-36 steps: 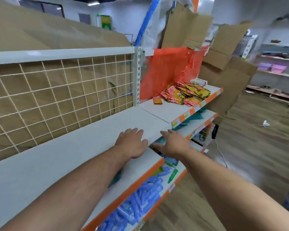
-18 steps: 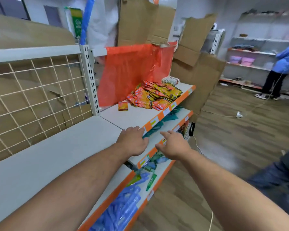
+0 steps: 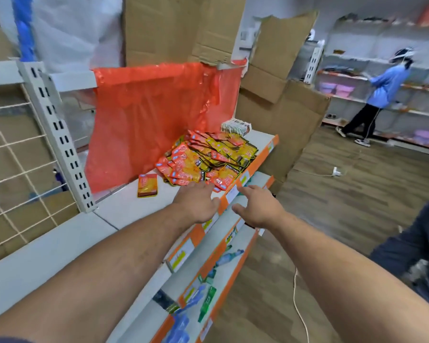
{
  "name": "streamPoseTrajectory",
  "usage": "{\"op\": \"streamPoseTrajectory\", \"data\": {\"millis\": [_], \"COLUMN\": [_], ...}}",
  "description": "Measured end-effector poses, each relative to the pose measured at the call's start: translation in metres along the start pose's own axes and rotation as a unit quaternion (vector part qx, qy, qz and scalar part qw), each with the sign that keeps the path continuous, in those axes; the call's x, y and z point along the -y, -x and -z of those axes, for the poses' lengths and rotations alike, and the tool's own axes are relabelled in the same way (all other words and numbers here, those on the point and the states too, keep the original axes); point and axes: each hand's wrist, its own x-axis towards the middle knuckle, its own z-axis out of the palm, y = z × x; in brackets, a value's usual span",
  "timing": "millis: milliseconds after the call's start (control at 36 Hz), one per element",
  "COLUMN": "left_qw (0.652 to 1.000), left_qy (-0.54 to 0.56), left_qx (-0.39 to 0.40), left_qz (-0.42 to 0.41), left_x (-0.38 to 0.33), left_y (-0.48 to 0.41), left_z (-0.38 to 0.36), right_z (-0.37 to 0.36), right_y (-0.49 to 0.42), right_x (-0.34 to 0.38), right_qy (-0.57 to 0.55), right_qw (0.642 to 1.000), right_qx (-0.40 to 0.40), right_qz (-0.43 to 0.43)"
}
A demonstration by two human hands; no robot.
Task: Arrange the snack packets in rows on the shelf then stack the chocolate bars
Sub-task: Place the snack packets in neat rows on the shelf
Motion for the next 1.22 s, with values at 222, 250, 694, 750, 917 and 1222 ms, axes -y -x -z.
{"op": "streamPoseTrajectory", "data": {"millis": [222, 250, 694, 750, 917, 1222], "left_qw": [1.000, 1.000, 0.980, 0.972, 0.940, 0.882], "left_qy": [-0.003, -0.005, 0.039, 0.053, 0.097, 0.134], "left_qx": [-0.009, -0.013, -0.013, -0.025, -0.081, -0.118], "left_qz": [0.013, 0.015, 0.193, 0.225, 0.316, 0.435], "left_x": [0.022, 0.023, 0.026, 0.026, 0.020, 0.023], "left_y": [-0.066, -0.074, -0.145, -0.148, -0.141, -0.120], "left_z": [-0.008, -0.008, -0.008, -0.011, -0.019, -0.019], "right_z": [0.005, 0.007, 0.004, 0.002, -0.007, -0.004], "right_y": [-0.068, -0.077, -0.218, -0.230, -0.251, -0.260], "right_x": [-0.010, -0.011, -0.026, -0.026, -0.027, 0.004], "right_qy": [0.004, 0.004, 0.084, 0.103, 0.162, 0.092], "right_qw": [1.000, 1.000, 0.954, 0.938, 0.898, 0.913], "right_qx": [0.015, 0.006, 0.127, 0.145, 0.157, 0.130], "right_qz": [0.022, 0.027, 0.258, 0.298, 0.378, 0.375]}}
